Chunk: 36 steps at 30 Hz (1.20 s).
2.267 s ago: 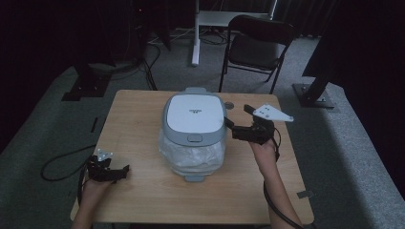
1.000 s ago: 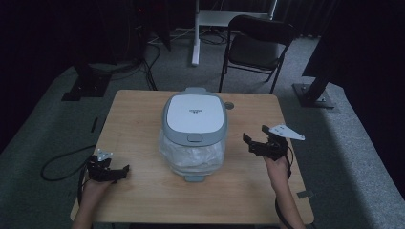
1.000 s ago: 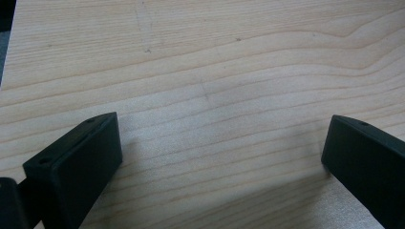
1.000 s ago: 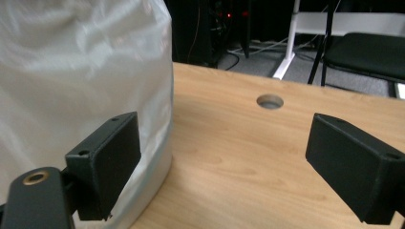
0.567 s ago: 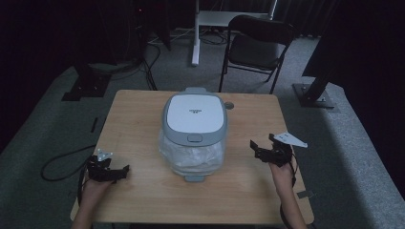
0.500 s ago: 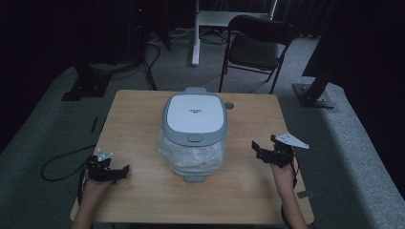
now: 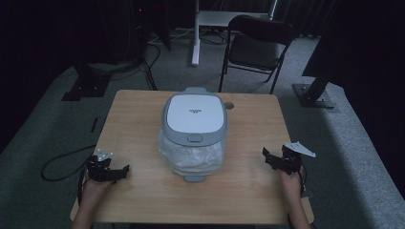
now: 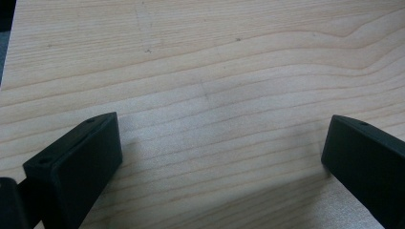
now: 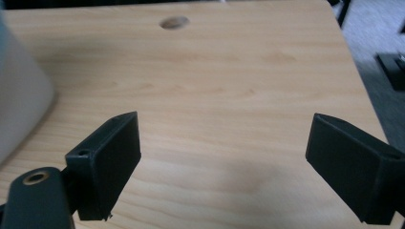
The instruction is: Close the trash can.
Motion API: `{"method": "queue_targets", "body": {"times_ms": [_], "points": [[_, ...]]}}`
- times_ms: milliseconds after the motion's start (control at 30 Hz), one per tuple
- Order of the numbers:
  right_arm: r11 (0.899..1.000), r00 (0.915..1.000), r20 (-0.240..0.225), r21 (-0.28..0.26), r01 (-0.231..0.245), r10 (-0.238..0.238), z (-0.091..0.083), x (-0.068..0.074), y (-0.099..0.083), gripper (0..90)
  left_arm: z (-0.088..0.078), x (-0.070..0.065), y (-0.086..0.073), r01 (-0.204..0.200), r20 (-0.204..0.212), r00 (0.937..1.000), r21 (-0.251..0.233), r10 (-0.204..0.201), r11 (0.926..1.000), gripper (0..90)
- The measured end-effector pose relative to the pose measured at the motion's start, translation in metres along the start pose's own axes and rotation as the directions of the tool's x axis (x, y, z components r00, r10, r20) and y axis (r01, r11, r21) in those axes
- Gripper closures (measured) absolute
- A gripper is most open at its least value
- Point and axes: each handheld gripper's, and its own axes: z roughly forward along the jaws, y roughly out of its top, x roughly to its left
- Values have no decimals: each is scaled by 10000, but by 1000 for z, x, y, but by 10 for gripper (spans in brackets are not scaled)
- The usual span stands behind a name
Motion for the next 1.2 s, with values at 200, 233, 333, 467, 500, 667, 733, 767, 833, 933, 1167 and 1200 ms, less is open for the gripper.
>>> {"method": "queue_targets", "body": {"times_ms": [200, 233, 333, 467, 500, 667, 733, 767, 833, 933, 1167, 1200], "points": [[9985, 9986, 469, 490, -248, 226, 4, -12, -16, 109, 0, 0, 0, -1, 2, 10000, 1, 1, 10000, 7], [9982, 9983, 537, 547, -263, 233, 4, -13, -18, 109, 0, 0, 0, -1, 2, 10000, 1, 1, 10000, 7], [9959, 9958, 863, 826, -378, 306, 2, -17, -27, 109, 0, 0, 0, -1, 2, 10000, 0, 1, 10000, 7], [9928, 9947, 1005, 1142, -351, 236, 1, -18, -35, 109, 0, 0, 0, -12, 10, 10000, 2, 12, 10000, 7], [9921, 9943, 1057, 1215, -299, 171, 2, -18, -36, 109, 0, 0, 0, -12, 10, 10000, 3, 12, 10000, 7], [9874, 9903, 1390, 1562, -259, 39, -1, -15, -39, 110, 0, 0, 0, -21, 19, 10000, 2, 21, 10000, 7], [9865, 9889, 1488, 1618, -247, 3, -1, -15, -41, 109, 0, 0, 0, -26, 23, 10000, 2, 26, 10000, 7], [9865, 9889, 1488, 1618, -247, 3, -1, -15, -41, 109, 0, 0, 0, -26, 23, 10000, 2, 26, 10000, 7], [9867, 9855, 1693, 1617, -179, -98, -1, -14, -43, 109, 0, 0, 0, -26, 24, 10000, 0, 26, 10000, 7], [9731, 9749, 2220, 2275, -369, -149, 0, -14, -45, 108, 0, 0, 0, -40, 30, 10000, 2, 40, 10000, 7], [9720, 9590, 2816, 2146, -955, 321, 0, -17, -45, 107, 0, 0, 0, -39, 30, 10000, 2, 39, 10000, 7], [9720, 9590, 2816, 2146, -955, 321, 0, -17, -45, 107, 0, 0, 0, -39, 30, 10000, 2, 39, 10000, 7]]}}
